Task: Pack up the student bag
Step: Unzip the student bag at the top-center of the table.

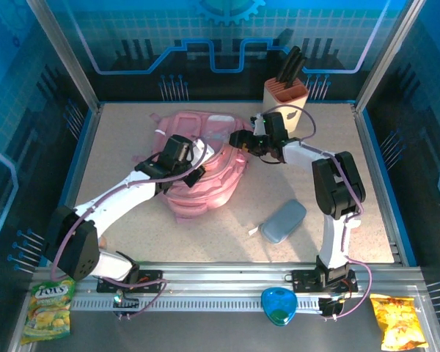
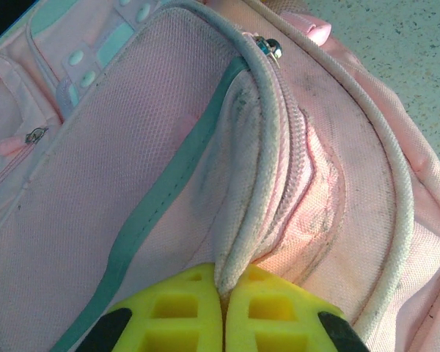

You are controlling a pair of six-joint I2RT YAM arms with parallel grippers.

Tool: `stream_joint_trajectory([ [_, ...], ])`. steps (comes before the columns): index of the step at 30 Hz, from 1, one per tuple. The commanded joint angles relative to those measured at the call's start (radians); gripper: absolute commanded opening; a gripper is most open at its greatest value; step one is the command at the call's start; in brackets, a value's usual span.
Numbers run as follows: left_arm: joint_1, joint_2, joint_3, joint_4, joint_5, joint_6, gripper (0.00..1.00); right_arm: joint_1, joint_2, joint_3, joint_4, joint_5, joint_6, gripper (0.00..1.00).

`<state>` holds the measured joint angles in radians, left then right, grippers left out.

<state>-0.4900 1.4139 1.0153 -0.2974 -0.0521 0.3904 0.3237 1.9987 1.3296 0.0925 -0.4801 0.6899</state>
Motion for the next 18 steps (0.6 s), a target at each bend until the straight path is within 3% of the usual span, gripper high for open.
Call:
stream_joint_trajectory([
  [1, 0.011, -0.053, -0.004, 0.109, 0.063, -0.030, 0.02, -0.005, 0.024, -0.002, 0.078, -0.152, 0.036, 0.77],
  [12, 0.039, -0.062, -0.020, 0.119, 0.068, -0.044, 0.02, -0.024, -0.083, -0.116, 0.161, -0.328, 0.012, 0.64],
  [18, 0.044, -0.066, -0.021, 0.126, 0.089, -0.045, 0.02, -0.026, -0.112, -0.153, 0.091, -0.284, -0.046, 0.55],
])
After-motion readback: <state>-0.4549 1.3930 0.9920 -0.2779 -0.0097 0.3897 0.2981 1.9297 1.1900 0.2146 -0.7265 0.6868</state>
